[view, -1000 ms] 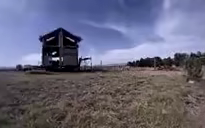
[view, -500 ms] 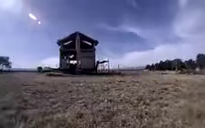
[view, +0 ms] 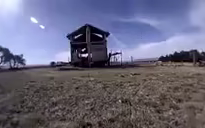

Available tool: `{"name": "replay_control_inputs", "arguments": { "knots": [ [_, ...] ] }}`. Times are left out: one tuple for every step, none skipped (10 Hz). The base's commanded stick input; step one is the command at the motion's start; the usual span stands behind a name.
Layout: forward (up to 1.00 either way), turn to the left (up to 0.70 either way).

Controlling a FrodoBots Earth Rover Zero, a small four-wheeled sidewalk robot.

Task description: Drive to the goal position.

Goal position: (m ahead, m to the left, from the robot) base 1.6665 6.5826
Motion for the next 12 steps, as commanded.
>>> {"name": "replay_control_inputs", "arguments": {
  "knots": [
    [0.7,0.1],
    [0.7,0.0],
    [0.7,0.0],
    [0.7,0.0],
    [0.7,0.0],
    [0.7,0.0],
    [0.7,0.0],
    [0.7,0.0],
    [0.7,0.0],
    [0.7,0.0],
    [0.7,0.0],
    [0.7,0.0]
  ]
}}
